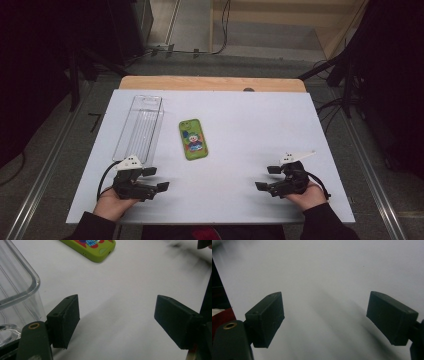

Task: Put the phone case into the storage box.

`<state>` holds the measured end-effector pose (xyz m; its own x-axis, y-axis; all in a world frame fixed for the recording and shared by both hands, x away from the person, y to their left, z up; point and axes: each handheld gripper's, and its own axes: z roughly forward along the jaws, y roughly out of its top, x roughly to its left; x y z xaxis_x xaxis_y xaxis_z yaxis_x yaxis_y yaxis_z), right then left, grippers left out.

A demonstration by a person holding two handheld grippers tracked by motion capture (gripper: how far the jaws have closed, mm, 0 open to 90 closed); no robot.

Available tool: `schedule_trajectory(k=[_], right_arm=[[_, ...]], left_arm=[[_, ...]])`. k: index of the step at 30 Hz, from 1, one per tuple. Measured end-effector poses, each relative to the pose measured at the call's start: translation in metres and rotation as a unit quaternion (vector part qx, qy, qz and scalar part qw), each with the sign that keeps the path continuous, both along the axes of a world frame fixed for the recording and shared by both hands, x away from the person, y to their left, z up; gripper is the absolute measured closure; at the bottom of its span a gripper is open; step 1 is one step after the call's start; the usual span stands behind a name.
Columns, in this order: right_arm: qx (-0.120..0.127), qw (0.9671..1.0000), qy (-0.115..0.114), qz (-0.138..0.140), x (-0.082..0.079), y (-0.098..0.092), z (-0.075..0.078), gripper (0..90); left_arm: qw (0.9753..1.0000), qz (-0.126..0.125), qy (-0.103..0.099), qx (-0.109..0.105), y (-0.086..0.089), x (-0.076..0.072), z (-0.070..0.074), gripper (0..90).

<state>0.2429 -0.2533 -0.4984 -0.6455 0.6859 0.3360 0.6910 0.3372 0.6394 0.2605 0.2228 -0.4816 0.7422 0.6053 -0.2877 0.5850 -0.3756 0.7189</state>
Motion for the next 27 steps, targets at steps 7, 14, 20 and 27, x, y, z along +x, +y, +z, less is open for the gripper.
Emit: schedule_trajectory(k=[7, 14, 20, 27], right_arm=[[0.001, 1.0000, -0.001, 0.002, 0.0018, 0.0001, -0.0003, 12.9], [0.000, 0.9999, 0.003, 0.010, 0.0032, 0.0027, -0.0010, 12.9], [0.002, 0.9999, 0.001, 0.011, 0.0030, 0.0031, -0.0005, 12.9], [-0.005, 1.0000, -0.003, 0.008, 0.0048, 0.0047, -0.0014, 12.9]], left_arm=[[0.9999, 0.005, -0.008, 0.006, 0.0011, -0.0021, -0.0008, 20.9], [0.9998, 0.010, -0.015, 0.006, 0.0028, -0.0045, 0.0011, 21.0], [0.9999, 0.006, -0.014, 0.007, 0.0037, -0.0029, -0.0002, 21.0], [0.9998, 0.002, -0.017, 0.008, 0.0035, -0.0026, -0.0011, 21.0]])
